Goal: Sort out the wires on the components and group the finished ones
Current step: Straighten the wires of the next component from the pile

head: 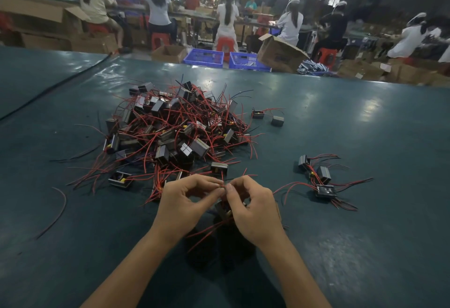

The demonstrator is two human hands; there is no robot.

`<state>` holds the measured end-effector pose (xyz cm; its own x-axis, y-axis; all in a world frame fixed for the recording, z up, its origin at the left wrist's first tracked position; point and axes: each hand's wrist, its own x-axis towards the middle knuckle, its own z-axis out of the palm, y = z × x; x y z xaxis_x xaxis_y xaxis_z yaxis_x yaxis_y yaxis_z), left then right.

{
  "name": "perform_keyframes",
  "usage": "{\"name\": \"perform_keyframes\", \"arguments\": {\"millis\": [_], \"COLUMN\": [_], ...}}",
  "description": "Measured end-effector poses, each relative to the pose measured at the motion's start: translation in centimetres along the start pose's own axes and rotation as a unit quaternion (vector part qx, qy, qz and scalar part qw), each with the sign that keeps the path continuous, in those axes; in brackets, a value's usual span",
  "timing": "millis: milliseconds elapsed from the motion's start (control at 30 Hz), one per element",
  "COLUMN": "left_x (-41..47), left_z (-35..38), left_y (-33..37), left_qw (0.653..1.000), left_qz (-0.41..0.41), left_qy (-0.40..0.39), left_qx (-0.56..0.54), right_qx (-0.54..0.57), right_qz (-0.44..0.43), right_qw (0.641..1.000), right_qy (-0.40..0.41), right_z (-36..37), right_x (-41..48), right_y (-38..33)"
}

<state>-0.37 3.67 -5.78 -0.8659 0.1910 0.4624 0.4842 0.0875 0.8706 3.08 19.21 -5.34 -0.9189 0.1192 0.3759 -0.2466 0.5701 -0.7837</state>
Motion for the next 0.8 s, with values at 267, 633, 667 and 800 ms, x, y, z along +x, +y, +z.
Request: {"name": "perform_keyframes", "arguments": {"millis": [267,633,667,800], "left_x": [0.24,0.59,0.62,0.67], "left_z": [0.04,-0.66,-0.69,-0.54], "left_y": [0.61,0.7,0.73,0.67], "left_qw": [0.995,0.977,0.976,0.983], "left_qz": [-0.048,-0.158,-0.163,-0.15], "left_qy": [0.005,-0.003,-0.002,-0.002], "left_qx": [-0.082,-0.14,-0.146,-0.109], "right_qx": [0.055,0.081,0.077,0.064], "right_qz": [0.008,-0.033,-0.034,-0.023], "right_qw": [0.998,0.995,0.995,0.997], "right_qy": [-0.023,-0.056,-0.053,-0.047], "right_z": [0.12,0.17,0.19,0.31], "right_x": [0.04,-0.02,-0.02,-0.08], "right_y": [0.11,0.26,0.28,0.4]}}
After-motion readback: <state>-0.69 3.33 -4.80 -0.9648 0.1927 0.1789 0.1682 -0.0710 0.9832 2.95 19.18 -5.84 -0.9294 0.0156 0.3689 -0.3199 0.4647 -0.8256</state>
